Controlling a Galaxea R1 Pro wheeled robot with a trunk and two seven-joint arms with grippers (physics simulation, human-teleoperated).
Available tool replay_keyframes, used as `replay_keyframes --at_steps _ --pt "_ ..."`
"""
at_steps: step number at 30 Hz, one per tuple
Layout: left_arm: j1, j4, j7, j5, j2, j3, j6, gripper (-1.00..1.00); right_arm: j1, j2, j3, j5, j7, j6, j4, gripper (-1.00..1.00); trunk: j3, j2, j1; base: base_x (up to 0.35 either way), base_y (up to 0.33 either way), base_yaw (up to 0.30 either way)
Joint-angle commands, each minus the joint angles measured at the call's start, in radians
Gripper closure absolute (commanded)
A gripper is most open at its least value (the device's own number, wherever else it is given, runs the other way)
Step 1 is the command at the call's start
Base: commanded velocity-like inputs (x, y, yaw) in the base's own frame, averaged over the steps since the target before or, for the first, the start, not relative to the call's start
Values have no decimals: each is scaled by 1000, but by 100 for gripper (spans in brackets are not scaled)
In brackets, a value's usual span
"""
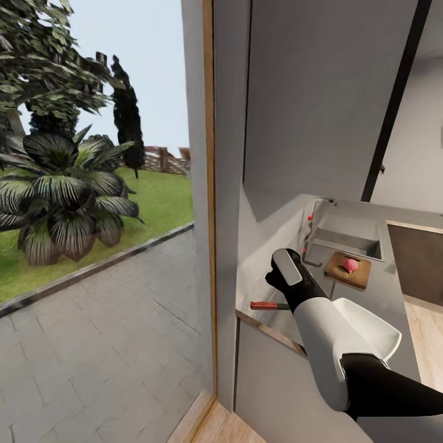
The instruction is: In the kitchen, take the Vidalia onion out of the sink, dice it on the chopping board with the paring knife, put the diced onion into the bowl on the countertop, then place both the paring knife and the chopping board into the sink.
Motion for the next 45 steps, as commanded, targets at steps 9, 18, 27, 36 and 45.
replay_keyframes --at_steps 9,18,27,36,45 --pt "82 4 0 9 -1 -8 -2 -100 0 1 -3 -2 -5 7 -1 -100 0 -1 0 0 0 0" --pt "183 4 -43 9 -6 -8 -5 -100 0 1 -3 -2 -4 7 4 -100 0 -1 0 0 0 0" --pt "198 4 -63 9 -2 -7 -6 -100 0 1 -3 -3 -2 7 14 -100 0 -1 0 0 0 0" --pt "198 4 -63 9 -3 -8 -6 -100 0 1 -3 -2 -5 9 22 -100 0 -1 0 45 -23 0" --pt "198 4 -63 9 -3 -8 -6 -100 0 1 -2 -3 -2 9 43 -100 0 -1 0 230 -17 0"
